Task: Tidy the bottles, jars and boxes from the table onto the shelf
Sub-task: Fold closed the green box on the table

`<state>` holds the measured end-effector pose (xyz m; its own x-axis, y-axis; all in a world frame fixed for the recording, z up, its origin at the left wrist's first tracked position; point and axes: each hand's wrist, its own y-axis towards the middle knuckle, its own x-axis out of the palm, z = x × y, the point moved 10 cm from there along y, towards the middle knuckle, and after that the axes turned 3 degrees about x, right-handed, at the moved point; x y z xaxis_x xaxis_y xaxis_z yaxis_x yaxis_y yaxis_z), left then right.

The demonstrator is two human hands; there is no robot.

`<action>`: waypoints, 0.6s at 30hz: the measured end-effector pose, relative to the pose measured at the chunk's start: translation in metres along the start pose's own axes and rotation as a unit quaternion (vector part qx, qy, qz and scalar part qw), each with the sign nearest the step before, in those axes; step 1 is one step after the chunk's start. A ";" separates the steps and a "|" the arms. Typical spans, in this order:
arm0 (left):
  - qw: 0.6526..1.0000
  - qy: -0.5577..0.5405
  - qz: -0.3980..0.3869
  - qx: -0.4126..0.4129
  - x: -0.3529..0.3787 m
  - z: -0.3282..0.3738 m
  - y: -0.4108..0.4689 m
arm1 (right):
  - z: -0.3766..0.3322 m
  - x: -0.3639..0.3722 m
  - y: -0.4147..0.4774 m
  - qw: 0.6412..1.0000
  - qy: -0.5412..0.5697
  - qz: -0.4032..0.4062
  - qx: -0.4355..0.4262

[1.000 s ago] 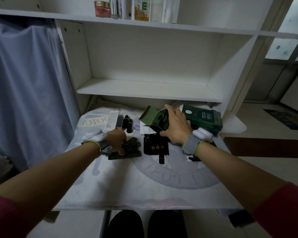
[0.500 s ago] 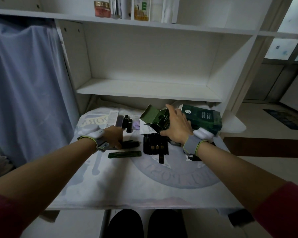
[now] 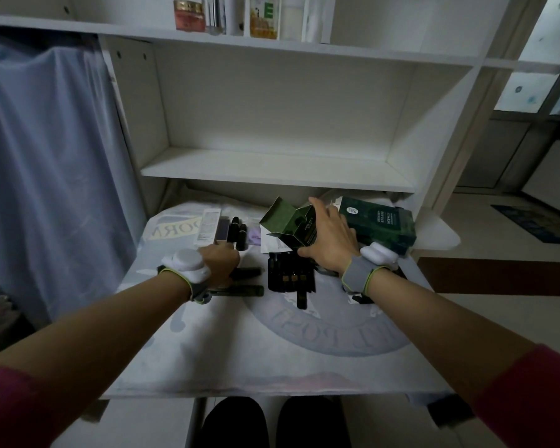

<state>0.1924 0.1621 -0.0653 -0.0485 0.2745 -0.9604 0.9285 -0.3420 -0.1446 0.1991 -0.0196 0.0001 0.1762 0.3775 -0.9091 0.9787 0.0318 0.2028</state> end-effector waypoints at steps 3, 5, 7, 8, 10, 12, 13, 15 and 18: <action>1.000 -0.025 0.006 0.006 -0.004 0.000 -0.001 | 0.001 -0.001 0.000 1.000 0.001 0.001 0.002; 0.998 -0.054 0.009 -0.007 -0.010 -0.003 -0.003 | 0.001 -0.001 -0.001 1.000 -0.001 0.003 0.003; 0.995 -0.101 0.019 -0.017 -0.018 -0.008 -0.005 | 0.001 -0.002 -0.001 1.000 -0.001 0.003 0.004; 0.991 -0.127 0.021 -0.019 -0.022 -0.009 -0.006 | 0.001 -0.003 -0.002 1.000 -0.001 0.004 0.006; 0.984 -0.174 0.031 -0.025 -0.032 -0.013 -0.009 | 0.002 -0.005 -0.002 1.000 -0.002 0.006 0.009; 0.975 -0.217 0.045 -0.030 -0.044 -0.018 -0.011 | 0.003 -0.006 -0.004 1.000 -0.003 0.008 0.009; 0.966 -0.253 0.049 -0.033 -0.049 -0.023 -0.013 | 0.002 -0.007 -0.005 1.000 -0.003 0.008 0.008; 0.912 -0.407 0.049 -0.025 -0.058 -0.027 -0.016 | 0.002 -0.009 -0.006 1.000 -0.002 0.009 0.006; 0.736 -0.676 0.034 0.006 -0.073 -0.025 -0.022 | -0.002 -0.009 -0.009 1.000 -0.001 0.009 -0.002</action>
<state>0.1851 0.1720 0.0134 -0.3320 -0.8861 -0.3234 0.9427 -0.3241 -0.0798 0.1887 -0.0218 0.0073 0.1931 0.3769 -0.9059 0.9752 0.0283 0.2196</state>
